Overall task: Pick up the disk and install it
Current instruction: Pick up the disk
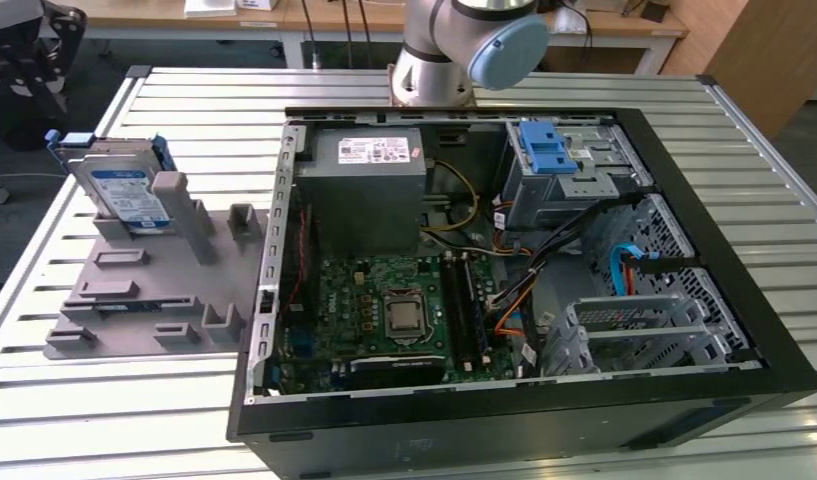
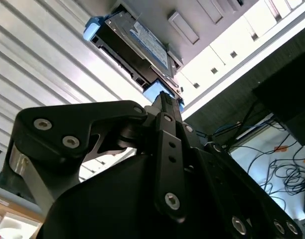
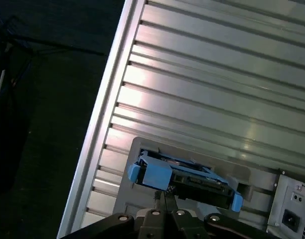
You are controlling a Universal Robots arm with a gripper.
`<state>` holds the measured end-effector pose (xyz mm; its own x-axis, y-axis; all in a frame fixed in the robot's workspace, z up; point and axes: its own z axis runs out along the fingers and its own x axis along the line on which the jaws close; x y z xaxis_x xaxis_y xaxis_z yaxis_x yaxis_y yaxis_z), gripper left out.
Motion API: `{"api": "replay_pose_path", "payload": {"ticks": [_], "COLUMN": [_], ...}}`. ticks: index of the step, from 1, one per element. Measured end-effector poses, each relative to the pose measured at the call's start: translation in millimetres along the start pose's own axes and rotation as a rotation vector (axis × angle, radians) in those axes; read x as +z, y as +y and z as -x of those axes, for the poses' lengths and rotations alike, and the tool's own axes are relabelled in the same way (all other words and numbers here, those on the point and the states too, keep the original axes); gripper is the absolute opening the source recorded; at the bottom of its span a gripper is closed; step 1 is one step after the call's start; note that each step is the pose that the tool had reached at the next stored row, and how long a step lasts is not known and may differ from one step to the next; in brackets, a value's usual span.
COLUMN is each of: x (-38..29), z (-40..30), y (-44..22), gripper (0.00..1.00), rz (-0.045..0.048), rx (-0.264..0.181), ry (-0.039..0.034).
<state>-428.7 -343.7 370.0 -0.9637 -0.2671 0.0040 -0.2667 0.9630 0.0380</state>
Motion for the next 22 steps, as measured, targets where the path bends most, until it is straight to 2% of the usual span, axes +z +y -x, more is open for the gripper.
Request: {"api": "replay_pose_path", "payload": {"ticks": [22], "x": [1.9], "z": [0.0], "y": [-0.1], "gripper": [0.11], "rz": [-0.0016], "rx": [-0.4], "ry": [0.0152]}}
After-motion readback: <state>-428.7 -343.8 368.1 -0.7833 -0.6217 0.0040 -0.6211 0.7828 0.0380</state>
